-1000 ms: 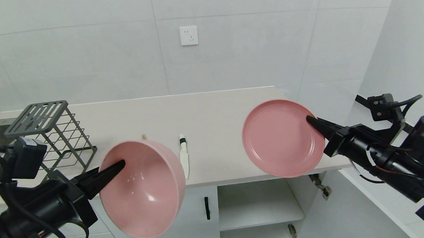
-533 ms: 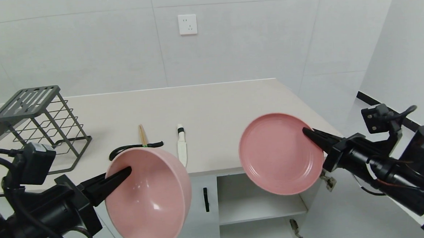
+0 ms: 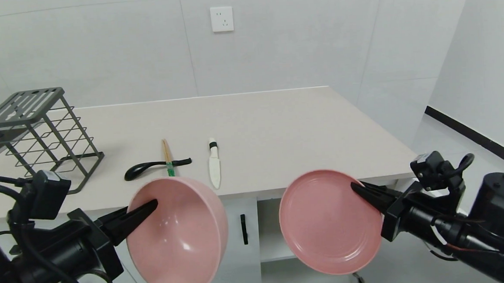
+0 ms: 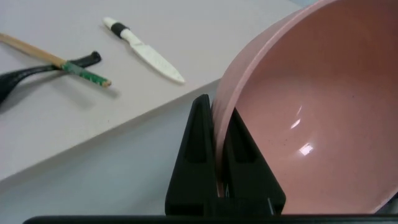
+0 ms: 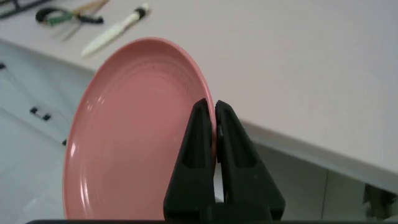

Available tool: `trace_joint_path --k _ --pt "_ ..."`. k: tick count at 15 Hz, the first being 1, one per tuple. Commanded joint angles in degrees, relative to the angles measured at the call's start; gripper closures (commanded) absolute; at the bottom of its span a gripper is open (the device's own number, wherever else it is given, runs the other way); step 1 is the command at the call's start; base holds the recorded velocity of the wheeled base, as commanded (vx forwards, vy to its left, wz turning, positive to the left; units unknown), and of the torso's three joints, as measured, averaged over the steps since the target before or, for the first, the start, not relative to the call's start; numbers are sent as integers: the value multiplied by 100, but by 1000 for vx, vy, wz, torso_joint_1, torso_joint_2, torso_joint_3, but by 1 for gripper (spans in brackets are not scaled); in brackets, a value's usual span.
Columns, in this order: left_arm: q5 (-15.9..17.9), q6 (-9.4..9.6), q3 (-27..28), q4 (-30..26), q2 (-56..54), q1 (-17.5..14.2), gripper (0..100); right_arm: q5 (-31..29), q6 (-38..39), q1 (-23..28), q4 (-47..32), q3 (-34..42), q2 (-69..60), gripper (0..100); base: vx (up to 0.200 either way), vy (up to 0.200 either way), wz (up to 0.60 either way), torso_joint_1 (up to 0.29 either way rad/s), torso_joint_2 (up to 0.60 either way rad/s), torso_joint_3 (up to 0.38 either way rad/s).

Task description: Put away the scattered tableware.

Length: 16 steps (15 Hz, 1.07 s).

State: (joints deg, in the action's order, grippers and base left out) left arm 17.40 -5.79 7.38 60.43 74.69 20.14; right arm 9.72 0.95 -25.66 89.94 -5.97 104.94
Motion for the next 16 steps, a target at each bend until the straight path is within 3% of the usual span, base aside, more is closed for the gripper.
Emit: trace_joint_path --k 1,3,6,7,16 --pt "1 -1 1 4 28 -1 100 -5 -69 -35 6 52 203 100 0 0 0 -251 481 227" --pt "1 104 -70 -14 89 8 100 -5 -69 -35 6 52 211 100 0 0 0 -251 498 237" --pt "1 931 -316 -5 318 8 100 -5 -69 -53 6 52 229 100 0 0 0 -248 481 224" --pt "-8 1080 -360 4 406 8 100 -5 -69 -53 6 52 238 100 0 0 0 -144 276 119" --pt "1 1150 -412 -5 590 -1 100 -5 -78 -132 6 35 370 100 0 0 0 -229 389 172"
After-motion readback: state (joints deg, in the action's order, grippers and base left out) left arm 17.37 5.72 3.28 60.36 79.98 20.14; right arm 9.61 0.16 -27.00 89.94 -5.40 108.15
